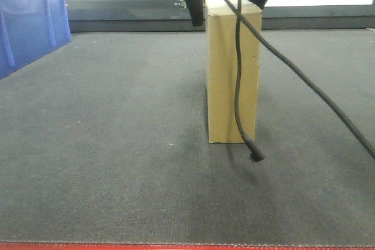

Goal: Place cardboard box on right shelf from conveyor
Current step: 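Lift the tan box off the belt with the right gripper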

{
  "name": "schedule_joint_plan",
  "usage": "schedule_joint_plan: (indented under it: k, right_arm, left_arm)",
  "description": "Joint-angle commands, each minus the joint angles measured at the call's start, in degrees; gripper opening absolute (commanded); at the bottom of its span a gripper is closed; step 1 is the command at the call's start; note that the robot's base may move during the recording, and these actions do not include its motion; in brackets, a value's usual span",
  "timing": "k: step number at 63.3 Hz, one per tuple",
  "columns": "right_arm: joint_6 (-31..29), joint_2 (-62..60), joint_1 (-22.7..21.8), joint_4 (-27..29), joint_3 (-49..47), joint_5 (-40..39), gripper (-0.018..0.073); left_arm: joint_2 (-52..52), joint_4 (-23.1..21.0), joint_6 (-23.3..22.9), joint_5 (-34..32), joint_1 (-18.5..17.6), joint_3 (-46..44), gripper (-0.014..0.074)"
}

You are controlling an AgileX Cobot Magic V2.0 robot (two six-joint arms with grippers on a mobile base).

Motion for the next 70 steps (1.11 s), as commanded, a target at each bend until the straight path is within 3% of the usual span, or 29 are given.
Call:
schedule_joint_plan:
  k: [1,13,20,25,31,41,55,70]
  right_arm:
    - [-0.2,-2.7,-0.6,-1.7,-1.8,-1.6,0.0624]
    - [-0.2,-1.3,-1.4,1.8,-0.6,-2.3,0.0586]
    - [-0.2,-1.2,-1.6,3.1,0.7,-3.2,0.0447]
    - [-0.2,-1.2,-1.6,3.6,0.9,-3.3,0.0289]
    - [-0.3,-1.6,-1.6,3.7,0.9,-3.7,0.0211]
    - [-2.4,-4.2,-1.6,3.9,0.9,-5.8,0.0209]
    - [-15.3,-10.1,-1.9,5.8,2.7,-7.6,0.0209]
    - [-20.6,-20.9,-6.0,8.6,18.3,-16.9,0.0209]
  left_arm:
    - [-0.7,-0.3,-0.3,-4.4,0.1,-0.2,-0.0119]
    - [-0.7,-0.3,-0.3,-4.4,0.1,-0.2,-0.0119]
    - [-0.7,-0.3,-0.3,-4.4,0.1,-0.2,-0.0119]
    - [-0.7,-0.3,-0.3,-4.4,0.1,-0.2,-0.0119]
    - [-0.7,-0.3,-0.3,-4.4,0.1,-0.2,-0.0119]
    - [-0.7,-0.3,-0.3,-4.4,0.1,-0.2,-0.0119]
    - [-0.7,-0.3,-0.3,-4.4,0.1,-0.2,-0.0119]
    - [-0.7,-0.3,-0.3,-4.4,0.1,-0.2,-0.0119]
